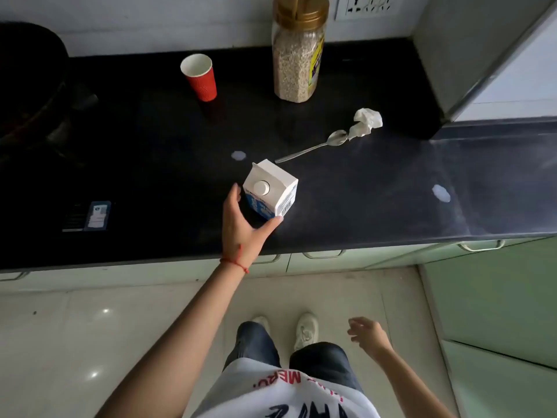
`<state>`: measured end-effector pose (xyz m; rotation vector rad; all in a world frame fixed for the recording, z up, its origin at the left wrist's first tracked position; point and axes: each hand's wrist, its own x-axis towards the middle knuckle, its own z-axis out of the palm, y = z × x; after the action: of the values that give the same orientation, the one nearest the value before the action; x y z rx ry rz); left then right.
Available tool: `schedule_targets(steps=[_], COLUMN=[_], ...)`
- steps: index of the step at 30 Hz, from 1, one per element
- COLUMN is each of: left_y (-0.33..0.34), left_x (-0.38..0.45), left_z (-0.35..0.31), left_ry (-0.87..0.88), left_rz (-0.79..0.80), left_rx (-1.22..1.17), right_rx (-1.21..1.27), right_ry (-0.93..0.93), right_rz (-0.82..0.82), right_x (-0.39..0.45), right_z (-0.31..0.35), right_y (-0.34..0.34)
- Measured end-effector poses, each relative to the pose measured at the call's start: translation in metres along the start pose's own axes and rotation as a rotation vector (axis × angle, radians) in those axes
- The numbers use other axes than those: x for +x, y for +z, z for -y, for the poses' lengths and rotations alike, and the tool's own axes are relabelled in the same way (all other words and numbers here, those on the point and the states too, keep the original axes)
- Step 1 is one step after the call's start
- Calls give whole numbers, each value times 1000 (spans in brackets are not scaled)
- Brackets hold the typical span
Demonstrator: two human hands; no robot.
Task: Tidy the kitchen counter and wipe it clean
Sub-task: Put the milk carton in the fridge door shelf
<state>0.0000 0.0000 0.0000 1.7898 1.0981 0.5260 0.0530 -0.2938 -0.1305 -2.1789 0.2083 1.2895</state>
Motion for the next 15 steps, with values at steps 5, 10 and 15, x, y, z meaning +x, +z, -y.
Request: schedule_targets(steps=[5, 10, 15], left_y=[22, 19, -4], left_x=[19, 15, -21], left_z=[-18, -13, -8], left_ry=[-44, -94, -103], left_rz=[-9, -42, -110], left_rx=[-101, -49, -119], right_rx=[2, -32, -68], right_ry=[-11, -31, -62], right_rz=[-27, -48, 1], right_x=[-1, 3, 14], right_z=[5, 6, 10], right_y=[-9, -21, -25])
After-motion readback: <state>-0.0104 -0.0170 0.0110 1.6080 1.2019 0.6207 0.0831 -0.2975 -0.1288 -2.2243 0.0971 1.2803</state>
